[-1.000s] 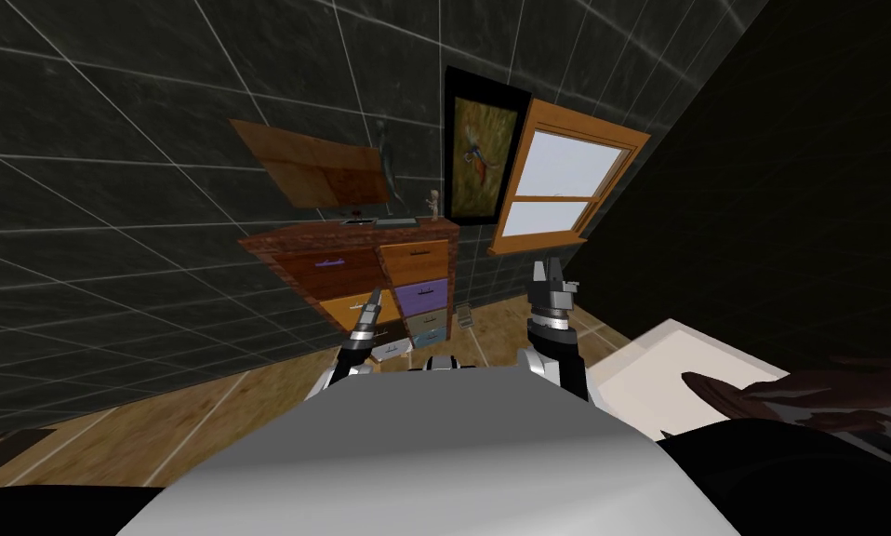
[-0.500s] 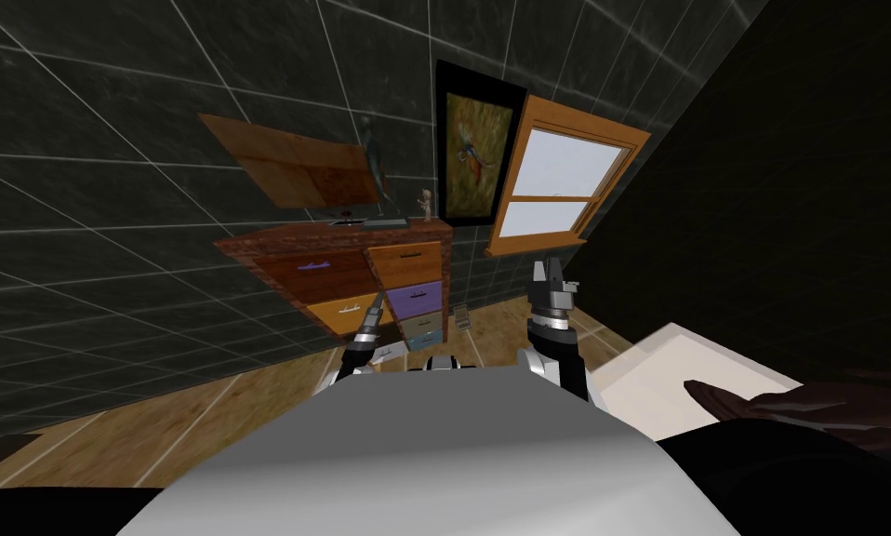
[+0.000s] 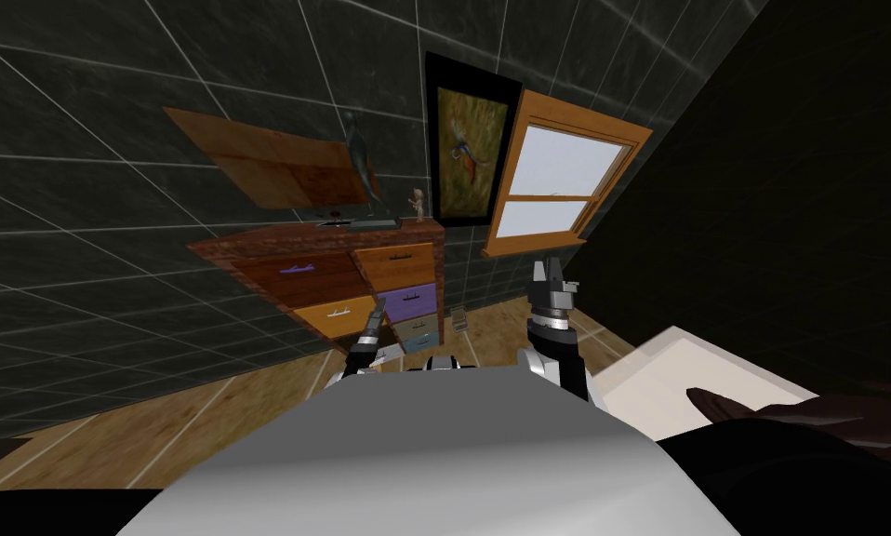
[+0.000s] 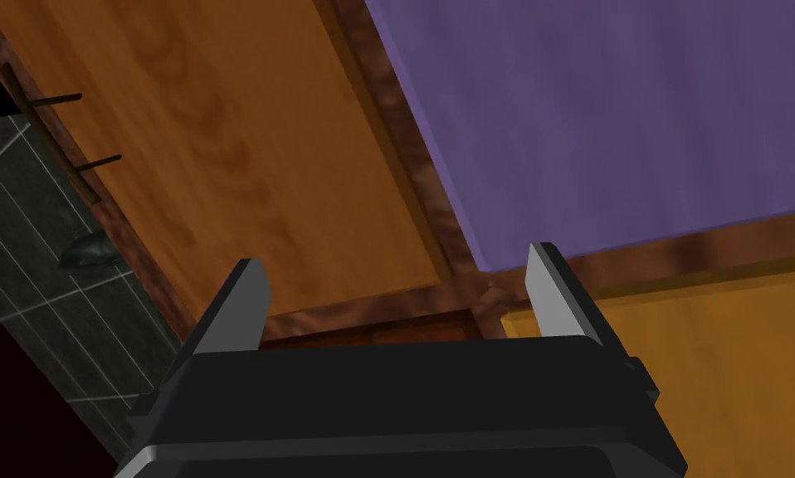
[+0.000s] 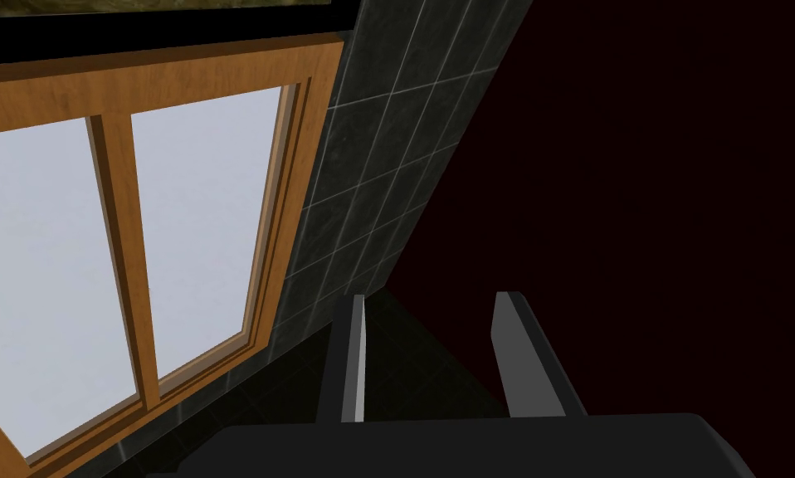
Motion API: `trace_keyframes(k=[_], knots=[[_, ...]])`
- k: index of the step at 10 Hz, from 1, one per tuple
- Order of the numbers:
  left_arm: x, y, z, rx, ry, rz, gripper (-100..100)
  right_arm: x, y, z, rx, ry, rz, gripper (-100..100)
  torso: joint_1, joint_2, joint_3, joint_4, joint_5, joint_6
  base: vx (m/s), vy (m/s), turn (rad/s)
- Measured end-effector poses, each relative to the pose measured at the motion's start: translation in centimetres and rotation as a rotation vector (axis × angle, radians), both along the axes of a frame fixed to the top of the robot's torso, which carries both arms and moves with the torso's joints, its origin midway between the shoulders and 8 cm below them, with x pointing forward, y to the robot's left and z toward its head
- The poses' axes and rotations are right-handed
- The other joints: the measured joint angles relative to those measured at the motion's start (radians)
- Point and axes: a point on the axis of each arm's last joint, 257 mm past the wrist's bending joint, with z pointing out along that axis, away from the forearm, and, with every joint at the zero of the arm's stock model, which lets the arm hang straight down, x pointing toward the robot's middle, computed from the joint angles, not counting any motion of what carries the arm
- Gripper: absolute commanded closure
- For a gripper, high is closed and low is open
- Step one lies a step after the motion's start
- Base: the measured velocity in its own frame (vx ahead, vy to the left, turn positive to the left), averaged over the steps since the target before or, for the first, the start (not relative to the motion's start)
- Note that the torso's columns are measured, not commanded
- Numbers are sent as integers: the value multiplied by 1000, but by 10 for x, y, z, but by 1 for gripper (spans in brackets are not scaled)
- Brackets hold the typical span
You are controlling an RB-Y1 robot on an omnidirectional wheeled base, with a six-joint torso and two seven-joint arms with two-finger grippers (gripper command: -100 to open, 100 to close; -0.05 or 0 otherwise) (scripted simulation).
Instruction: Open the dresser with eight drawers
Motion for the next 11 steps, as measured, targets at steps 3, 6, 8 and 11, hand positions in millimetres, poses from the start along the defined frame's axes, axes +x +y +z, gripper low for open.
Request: trace_keyframes(k=[3, 6, 8, 11], knots=[[1, -1, -27, -28, 48, 20, -100, 0, 0, 0, 0, 0, 0, 0, -3, -2, -1, 0, -1, 0, 41, -86, 5], [3, -10, -50, -79, 88, 42, -100, 0, 0, 0, 0, 0, 0, 0, -1, -1, -1, 0, 0, 0, 39, -69, 4], [4, -19, -61, -122, 106, 57, -100, 0, 0, 0, 0, 0, 0, 0, -1, -1, 0, 0, 0, 0, 25, -48, 3], [7, -23, -60, -143, 111, 64, -100, 0, 0, 0, 0, 0, 0, 0, 0, -2, -1, 0, 0, 0, 49, -3, -11]])
